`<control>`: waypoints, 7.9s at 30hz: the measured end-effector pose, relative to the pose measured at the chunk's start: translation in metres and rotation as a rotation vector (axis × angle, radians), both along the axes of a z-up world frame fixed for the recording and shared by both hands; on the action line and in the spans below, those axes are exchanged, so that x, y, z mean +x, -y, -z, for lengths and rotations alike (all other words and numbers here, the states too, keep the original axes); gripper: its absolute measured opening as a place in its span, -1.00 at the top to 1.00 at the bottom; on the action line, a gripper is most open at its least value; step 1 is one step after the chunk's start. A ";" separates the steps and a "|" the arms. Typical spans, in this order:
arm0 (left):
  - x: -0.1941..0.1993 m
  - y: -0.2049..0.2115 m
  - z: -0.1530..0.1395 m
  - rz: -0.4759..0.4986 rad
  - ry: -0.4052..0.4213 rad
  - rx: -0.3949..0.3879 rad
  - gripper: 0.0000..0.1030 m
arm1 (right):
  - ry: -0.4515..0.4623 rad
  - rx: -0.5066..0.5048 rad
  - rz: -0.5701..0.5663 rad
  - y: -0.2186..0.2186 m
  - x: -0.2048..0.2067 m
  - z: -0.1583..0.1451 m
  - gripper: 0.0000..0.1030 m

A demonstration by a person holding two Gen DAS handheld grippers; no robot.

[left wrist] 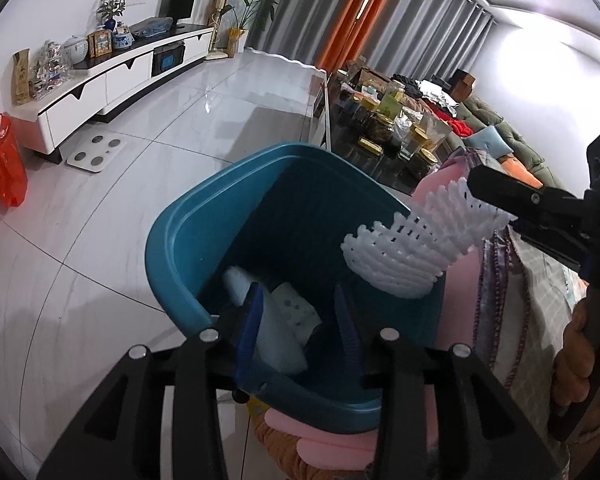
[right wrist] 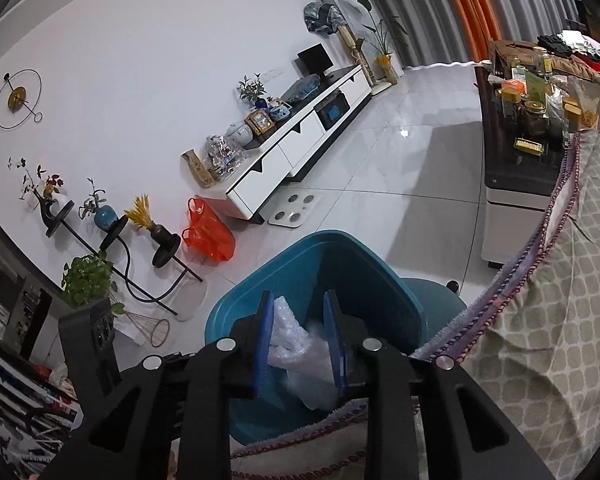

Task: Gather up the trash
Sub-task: 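Carry both foam nets to the teal bin and release them inside, then return to the table and grasp white tissues with the left tool while the right tool grasps tissues, then carry the held tissues in both tools toward the teal bin, then open both tools over the teal bin to drop the tissues, then move both open tools back over the table toward the wrappers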

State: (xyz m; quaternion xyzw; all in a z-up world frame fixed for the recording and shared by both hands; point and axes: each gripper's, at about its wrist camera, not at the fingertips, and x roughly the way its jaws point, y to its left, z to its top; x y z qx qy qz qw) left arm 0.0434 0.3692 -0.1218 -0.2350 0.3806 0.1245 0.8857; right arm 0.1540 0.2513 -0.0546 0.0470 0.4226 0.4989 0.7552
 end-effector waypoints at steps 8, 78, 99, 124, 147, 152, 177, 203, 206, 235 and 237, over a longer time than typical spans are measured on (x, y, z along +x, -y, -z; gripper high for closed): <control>-0.017 0.002 -0.027 -0.040 0.061 0.051 0.18 | -0.001 0.046 0.021 0.012 0.004 -0.007 -0.04; 0.189 0.431 -0.037 0.875 -0.021 0.025 0.75 | 0.157 -0.078 0.715 0.435 -0.048 0.000 -0.04; 0.143 0.364 -0.065 0.820 0.097 -0.026 0.81 | 0.160 -0.040 0.735 0.445 -0.050 -0.008 0.92; 0.078 0.281 -0.087 0.697 0.185 0.029 0.81 | 0.156 0.047 0.718 0.438 -0.051 -0.033 0.91; 0.003 0.156 -0.104 0.424 0.223 0.103 0.81 | 0.161 0.193 0.255 0.257 -0.047 -0.076 0.91; -0.008 0.124 -0.105 0.335 0.212 0.114 0.81 | 0.153 0.206 0.183 0.216 -0.039 -0.080 0.91; -0.009 0.016 -0.055 0.087 0.069 0.075 0.80 | 0.035 0.152 -0.037 0.047 -0.010 -0.049 0.91; 0.010 -0.003 -0.006 0.033 -0.038 -0.001 0.72 | -0.063 -0.049 -0.036 -0.008 -0.001 0.005 0.83; 0.012 -0.007 -0.003 0.028 -0.040 -0.017 0.55 | -0.066 -0.056 -0.032 -0.007 0.000 0.007 0.71; -0.017 0.144 -0.088 0.376 0.328 0.144 -0.53 | 0.179 0.032 0.142 0.188 -0.056 -0.049 0.01; -0.012 0.167 -0.088 0.437 0.337 0.139 -0.54 | 0.190 0.023 0.193 0.213 -0.060 -0.050 -0.01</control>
